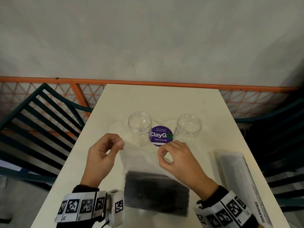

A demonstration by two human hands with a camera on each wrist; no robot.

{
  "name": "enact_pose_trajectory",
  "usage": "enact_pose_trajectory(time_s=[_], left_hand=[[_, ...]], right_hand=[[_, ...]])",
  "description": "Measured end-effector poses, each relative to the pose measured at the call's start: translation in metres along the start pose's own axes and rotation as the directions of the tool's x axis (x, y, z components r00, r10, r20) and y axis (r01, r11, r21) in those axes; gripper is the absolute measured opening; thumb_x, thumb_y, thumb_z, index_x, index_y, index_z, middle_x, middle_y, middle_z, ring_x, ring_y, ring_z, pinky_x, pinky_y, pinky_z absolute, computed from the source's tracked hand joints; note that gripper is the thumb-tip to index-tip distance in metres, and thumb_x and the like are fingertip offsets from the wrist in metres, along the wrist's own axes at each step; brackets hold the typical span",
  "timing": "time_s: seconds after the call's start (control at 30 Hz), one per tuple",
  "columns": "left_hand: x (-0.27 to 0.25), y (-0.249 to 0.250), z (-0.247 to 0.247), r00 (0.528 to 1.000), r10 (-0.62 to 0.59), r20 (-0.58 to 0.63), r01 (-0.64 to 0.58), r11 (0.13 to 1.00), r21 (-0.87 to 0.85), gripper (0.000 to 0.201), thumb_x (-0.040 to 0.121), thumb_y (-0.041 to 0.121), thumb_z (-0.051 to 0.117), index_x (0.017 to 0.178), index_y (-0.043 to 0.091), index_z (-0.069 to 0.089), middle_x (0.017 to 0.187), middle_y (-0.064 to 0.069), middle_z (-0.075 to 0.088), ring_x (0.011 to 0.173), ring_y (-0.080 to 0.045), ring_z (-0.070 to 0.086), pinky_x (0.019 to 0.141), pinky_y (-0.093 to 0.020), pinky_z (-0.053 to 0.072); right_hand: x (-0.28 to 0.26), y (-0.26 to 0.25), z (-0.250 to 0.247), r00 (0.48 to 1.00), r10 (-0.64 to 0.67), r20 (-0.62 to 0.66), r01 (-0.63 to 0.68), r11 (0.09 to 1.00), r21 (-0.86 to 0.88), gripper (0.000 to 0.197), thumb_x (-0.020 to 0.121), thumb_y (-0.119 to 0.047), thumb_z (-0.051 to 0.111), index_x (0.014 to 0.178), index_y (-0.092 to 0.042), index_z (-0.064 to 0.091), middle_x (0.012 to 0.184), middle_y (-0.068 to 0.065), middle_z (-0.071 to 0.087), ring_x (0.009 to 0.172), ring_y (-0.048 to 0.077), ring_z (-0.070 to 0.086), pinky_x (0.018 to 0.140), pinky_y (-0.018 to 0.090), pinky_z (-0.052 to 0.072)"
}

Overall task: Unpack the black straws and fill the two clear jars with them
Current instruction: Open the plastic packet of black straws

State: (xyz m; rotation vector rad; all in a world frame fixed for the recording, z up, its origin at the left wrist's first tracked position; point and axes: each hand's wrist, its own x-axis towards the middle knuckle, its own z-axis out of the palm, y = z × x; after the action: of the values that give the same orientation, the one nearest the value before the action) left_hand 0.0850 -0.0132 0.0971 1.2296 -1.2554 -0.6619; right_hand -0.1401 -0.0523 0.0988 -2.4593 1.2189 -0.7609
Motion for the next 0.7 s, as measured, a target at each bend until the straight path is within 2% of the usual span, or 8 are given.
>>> enact_pose_trajectory(time_s=[0.1, 0.2, 0.27, 0.33, 0.4, 0.47, 0.6, 0.7], left_hand=[[0.003, 0.002, -0.013, 0.999, -0.011, -0.040, 0.010, 0.999, -0.042, 0.016, 0.073, 0.038, 0.060, 0.076, 0.023, 0.062, 0.072, 0.005, 0.064, 0.070, -0.010, 0.059, 0.071, -0.015, 0.049], [0.003, 0.003, -0.022, 0.997, -0.025, -0.077, 0.022, 0.999, -0.040, 0.010, 0.073, 0.036, 0.061, 0.075, 0.026, 0.063, 0.071, 0.007, 0.065, 0.070, -0.009, 0.059, 0.072, -0.016, 0.050], [0.004, 0.003, -0.028, 0.995, -0.024, -0.095, 0.020, 0.999, -0.036, 0.007, 0.081, 0.021, 0.063, 0.075, 0.025, 0.062, 0.070, 0.009, 0.065, 0.071, -0.007, 0.059, 0.073, -0.016, 0.050], [0.004, 0.003, -0.035, 0.992, -0.018, -0.127, 0.018, 1.000, -0.007, 0.020, 0.086, 0.001, 0.056, 0.078, 0.020, 0.060, 0.070, 0.011, 0.065, 0.071, -0.005, 0.059, 0.074, -0.015, 0.050], [0.003, 0.004, -0.039, 0.987, -0.028, -0.155, 0.030, 0.999, 0.015, 0.022, 0.087, -0.004, 0.051, 0.080, 0.015, 0.058, 0.070, 0.013, 0.065, 0.070, -0.002, 0.059, 0.074, -0.013, 0.049], [0.002, 0.003, -0.037, 0.986, -0.060, -0.157, 0.066, 0.997, 0.032, 0.019, 0.087, -0.002, 0.052, 0.080, 0.014, 0.058, 0.071, 0.013, 0.066, 0.071, -0.002, 0.059, 0.074, -0.014, 0.049], [0.001, 0.007, -0.030, 0.968, -0.188, -0.164, 0.194, 0.981, 0.023, 0.003, 0.087, 0.008, 0.056, 0.084, 0.008, 0.057, 0.075, 0.007, 0.062, 0.078, -0.014, 0.057, 0.071, -0.012, 0.047], [0.002, 0.011, -0.024, 0.941, -0.287, -0.178, 0.314, 0.938, 0.147, 0.036, 0.076, 0.038, 0.062, 0.095, 0.008, 0.052, 0.090, -0.003, 0.054, 0.086, -0.019, 0.053, 0.070, -0.012, 0.045]], right_hand=[[-0.007, 0.011, -0.004, 0.998, 0.052, 0.042, -0.053, 0.999, 0.006, 0.024, 0.076, -0.038, 0.048, 0.080, -0.021, 0.064, 0.072, -0.007, 0.065, 0.072, 0.010, 0.059, 0.074, 0.011, 0.033], [-0.013, 0.022, -0.007, 0.996, 0.070, 0.056, -0.069, 0.997, -0.020, 0.025, 0.076, -0.038, 0.045, 0.078, -0.022, 0.064, 0.072, -0.009, 0.065, 0.071, 0.008, 0.057, 0.071, 0.016, 0.036], [-0.017, 0.029, -0.011, 0.994, 0.095, 0.063, -0.093, 0.995, -0.035, 0.024, 0.075, -0.038, 0.045, 0.077, -0.023, 0.064, 0.071, -0.010, 0.065, 0.069, 0.007, 0.056, 0.071, 0.015, 0.035], [-0.022, 0.039, -0.016, 0.989, 0.127, 0.075, -0.125, 0.992, -0.028, 0.021, 0.075, -0.038, 0.046, 0.076, -0.024, 0.061, 0.071, -0.012, 0.063, 0.068, 0.003, 0.053, 0.069, 0.009, 0.033], [-0.026, 0.047, -0.023, 0.981, 0.179, 0.079, -0.180, 0.984, 0.007, 0.002, 0.077, -0.032, 0.053, 0.076, -0.031, 0.055, 0.070, -0.017, 0.056, 0.069, 0.005, 0.051, 0.061, 0.007, 0.036], [-0.029, 0.052, -0.027, 0.971, 0.226, 0.077, -0.230, 0.972, 0.047, 0.018, 0.078, -0.019, 0.063, 0.077, -0.032, 0.052, 0.069, -0.018, 0.053, 0.076, 0.006, 0.052, 0.060, 0.007, 0.040], [-0.029, 0.047, -0.029, 0.967, 0.255, 0.013, -0.254, 0.954, 0.160, 0.024, 0.078, -0.006, 0.067, 0.078, -0.027, 0.056, 0.073, -0.018, 0.056, 0.082, 0.000, 0.056, 0.061, 0.002, 0.042], [-0.028, 0.038, -0.027, 0.970, 0.241, -0.035, -0.225, 0.942, 0.249, 0.026, 0.077, -0.003, 0.069, 0.080, -0.026, 0.058, 0.079, -0.019, 0.058, 0.085, 0.000, 0.058, 0.065, 0.003, 0.046]])
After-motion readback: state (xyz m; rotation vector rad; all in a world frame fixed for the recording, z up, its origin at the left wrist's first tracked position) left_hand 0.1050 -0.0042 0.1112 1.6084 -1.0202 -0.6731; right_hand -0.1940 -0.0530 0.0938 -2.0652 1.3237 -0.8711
